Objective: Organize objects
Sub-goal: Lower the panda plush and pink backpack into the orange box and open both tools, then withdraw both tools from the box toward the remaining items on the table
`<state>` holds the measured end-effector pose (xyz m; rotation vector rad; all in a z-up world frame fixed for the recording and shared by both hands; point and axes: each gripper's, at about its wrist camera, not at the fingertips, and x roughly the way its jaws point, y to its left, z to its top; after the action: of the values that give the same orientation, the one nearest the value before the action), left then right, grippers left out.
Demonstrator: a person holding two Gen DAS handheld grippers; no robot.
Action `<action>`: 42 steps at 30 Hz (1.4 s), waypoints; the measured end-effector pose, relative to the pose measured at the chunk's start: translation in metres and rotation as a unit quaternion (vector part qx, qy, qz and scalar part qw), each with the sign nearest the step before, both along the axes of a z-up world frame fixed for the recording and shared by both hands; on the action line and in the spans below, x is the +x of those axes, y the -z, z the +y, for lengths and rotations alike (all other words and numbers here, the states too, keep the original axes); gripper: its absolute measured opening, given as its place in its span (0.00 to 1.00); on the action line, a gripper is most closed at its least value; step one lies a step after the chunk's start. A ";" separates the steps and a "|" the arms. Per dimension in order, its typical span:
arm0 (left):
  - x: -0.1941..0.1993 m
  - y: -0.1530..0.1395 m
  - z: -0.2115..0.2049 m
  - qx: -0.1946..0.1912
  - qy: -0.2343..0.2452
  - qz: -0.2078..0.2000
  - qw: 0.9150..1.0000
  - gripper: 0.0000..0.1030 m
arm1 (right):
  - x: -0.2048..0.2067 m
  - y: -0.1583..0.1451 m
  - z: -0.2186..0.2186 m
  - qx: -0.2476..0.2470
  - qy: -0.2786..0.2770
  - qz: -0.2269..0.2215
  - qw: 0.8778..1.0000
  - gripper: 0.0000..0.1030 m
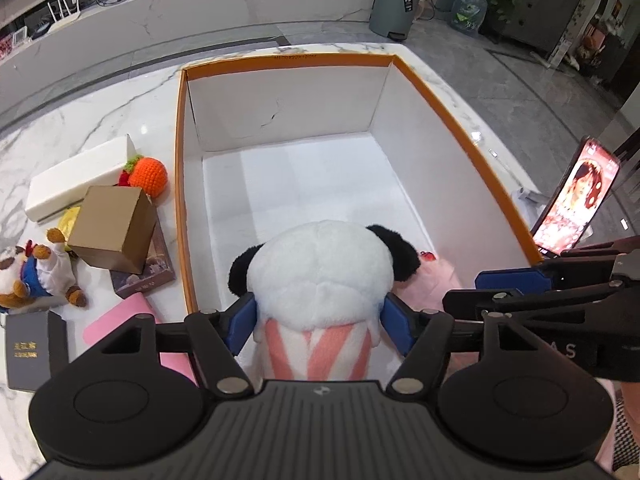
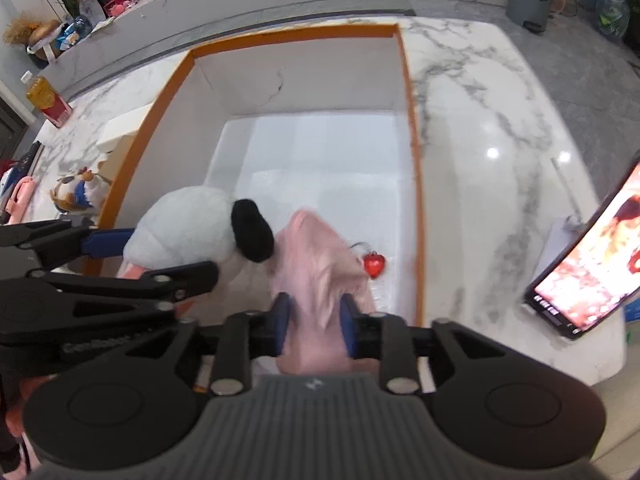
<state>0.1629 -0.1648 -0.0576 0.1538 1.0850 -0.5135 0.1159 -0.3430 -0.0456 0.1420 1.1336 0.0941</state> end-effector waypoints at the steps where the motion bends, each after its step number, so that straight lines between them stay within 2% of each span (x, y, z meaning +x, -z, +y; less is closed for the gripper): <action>1: 0.000 0.000 0.001 -0.005 -0.001 0.001 1.000 0.78 | 0.000 -0.001 -0.002 0.001 0.001 0.000 1.000 0.36; 4: 0.001 -0.002 0.003 -0.015 -0.014 0.001 1.000 0.77 | -0.002 -0.004 -0.008 0.012 0.007 -0.002 1.000 0.38; 7: -0.001 -0.006 0.008 -0.033 -0.018 0.005 0.999 0.69 | -0.003 -0.006 -0.010 0.014 0.008 -0.003 1.000 0.37; 9: -0.001 -0.010 0.013 -0.046 -0.015 0.007 0.999 0.61 | -0.005 -0.007 -0.011 0.014 0.009 -0.009 1.000 0.27; 11: -0.004 -0.014 0.015 -0.047 -0.010 0.004 0.999 0.56 | -0.008 -0.009 -0.010 0.023 0.008 -0.017 1.000 0.24; 14: -0.007 -0.020 0.019 -0.043 -0.012 -0.009 0.999 0.46 | -0.009 -0.011 -0.004 0.032 -0.012 -0.029 0.999 0.23; 16: -0.008 -0.023 0.022 -0.044 -0.016 -0.018 0.999 0.46 | -0.007 -0.009 0.004 0.027 -0.026 -0.029 0.999 0.20; 19: -0.009 -0.027 0.030 -0.053 -0.024 -0.025 0.998 0.46 | -0.002 0.000 0.012 0.025 -0.038 -0.014 0.999 0.09; 23: -0.010 -0.031 0.035 -0.052 -0.026 -0.033 0.998 0.46 | 0.005 0.018 0.022 0.016 -0.045 0.015 0.999 0.03; 27: -0.011 -0.030 0.041 -0.052 -0.028 -0.035 0.998 0.46 | 0.013 0.043 0.025 0.022 -0.042 0.058 0.997 0.01; 31: -0.011 -0.030 0.045 -0.054 -0.029 -0.034 0.998 0.46 | 0.011 0.043 0.028 0.013 -0.043 0.053 0.998 0.01; 34: -0.012 -0.031 0.050 -0.061 -0.031 -0.035 0.997 0.46 | 0.006 0.033 0.030 0.011 -0.047 0.039 0.998 0.03; 36: -0.014 -0.033 0.052 -0.062 -0.032 -0.038 0.997 0.46 | 0.001 0.023 0.032 0.010 -0.051 0.020 0.998 0.07; 42: -0.026 -0.046 0.064 -0.066 -0.025 -0.083 0.994 0.46 | -0.021 -0.016 0.046 -0.013 -0.071 -0.084 0.994 0.09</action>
<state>0.1366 -0.1005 -0.0120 0.0527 0.8869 -0.5167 0.0949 -0.2974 -0.0297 0.0281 0.9763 0.2142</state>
